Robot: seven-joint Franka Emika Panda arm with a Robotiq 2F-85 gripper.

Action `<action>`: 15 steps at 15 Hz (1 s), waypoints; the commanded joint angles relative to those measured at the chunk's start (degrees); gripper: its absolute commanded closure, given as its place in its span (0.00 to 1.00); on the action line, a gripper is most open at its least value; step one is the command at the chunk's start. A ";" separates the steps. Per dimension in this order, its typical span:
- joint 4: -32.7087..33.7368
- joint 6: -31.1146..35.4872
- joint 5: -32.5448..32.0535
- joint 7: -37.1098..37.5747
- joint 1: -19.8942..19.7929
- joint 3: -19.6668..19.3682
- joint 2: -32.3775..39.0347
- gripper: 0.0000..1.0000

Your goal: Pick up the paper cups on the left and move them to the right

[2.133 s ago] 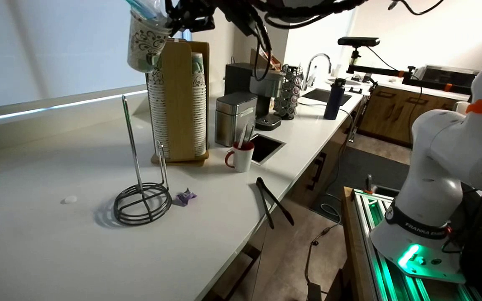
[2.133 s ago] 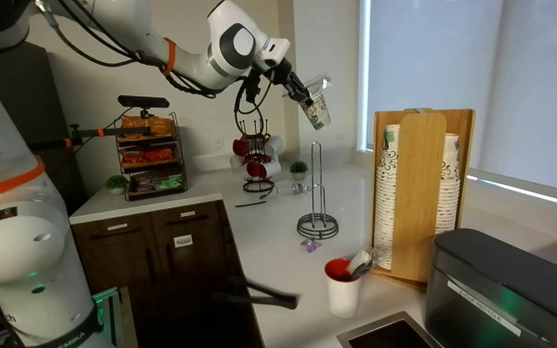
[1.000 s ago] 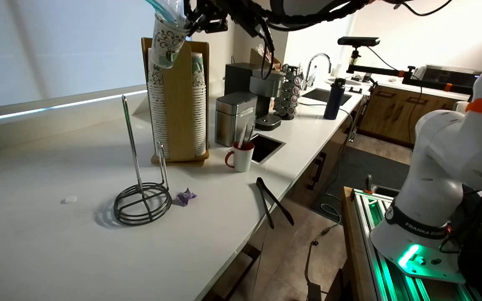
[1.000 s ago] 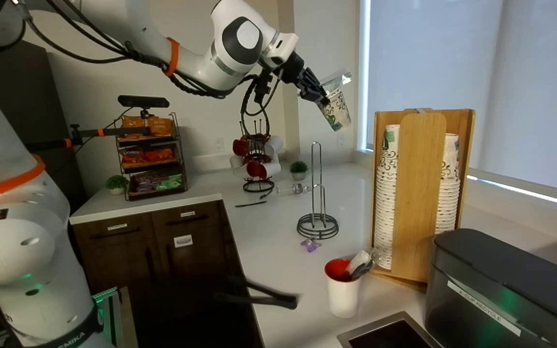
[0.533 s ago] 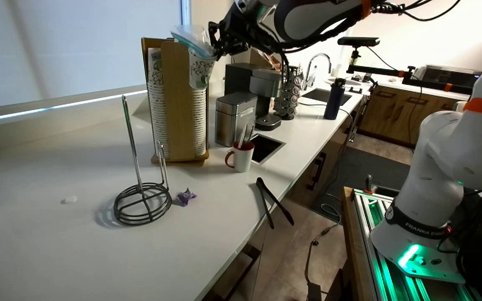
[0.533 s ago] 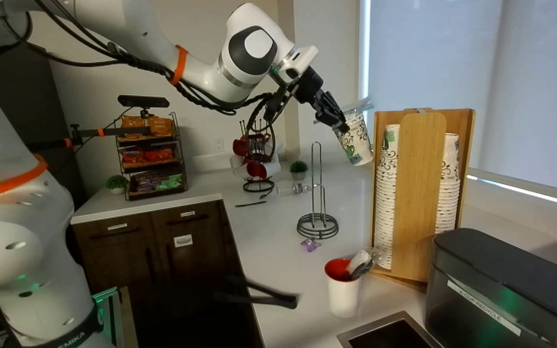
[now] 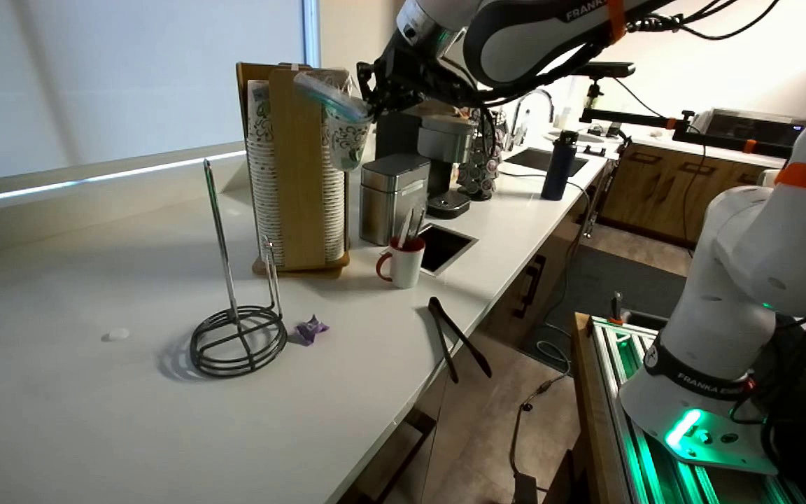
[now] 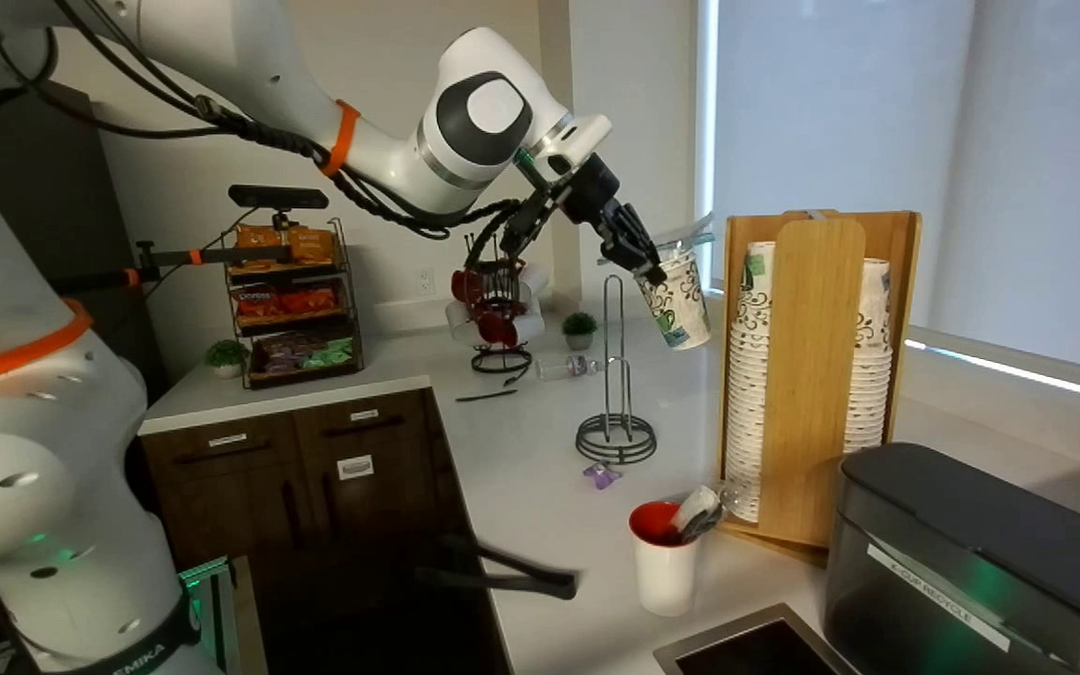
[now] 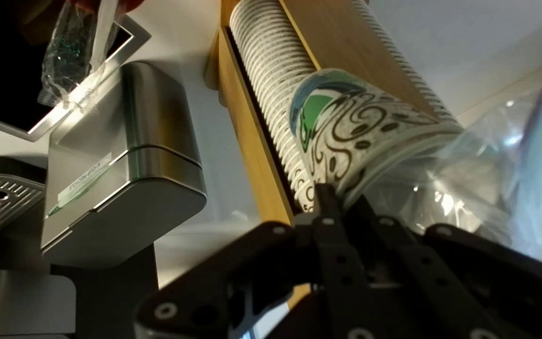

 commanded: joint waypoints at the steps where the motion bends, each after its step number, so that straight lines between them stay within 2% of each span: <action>1: -3.86 0.85 0.32 -0.69 -1.75 2.01 -1.30 0.98; 4: -8.85 0.18 1.71 -3.71 -1.18 2.15 -2.92 0.98; 8: -13.85 0.31 0.78 -4.34 -2.58 2.18 -2.75 0.98; 10: -15.83 0.87 2.58 -6.00 -2.19 1.85 -2.11 0.98; 11: -16.41 1.06 3.84 -6.76 -1.82 1.77 -1.65 0.98; 12: -13.94 0.06 1.93 -5.16 -3.04 2.77 -0.80 0.98; 13: -14.38 0.06 2.14 -5.40 -3.05 2.83 -0.68 0.90; 15: -13.99 0.05 2.11 -5.38 -3.20 2.94 -0.63 0.90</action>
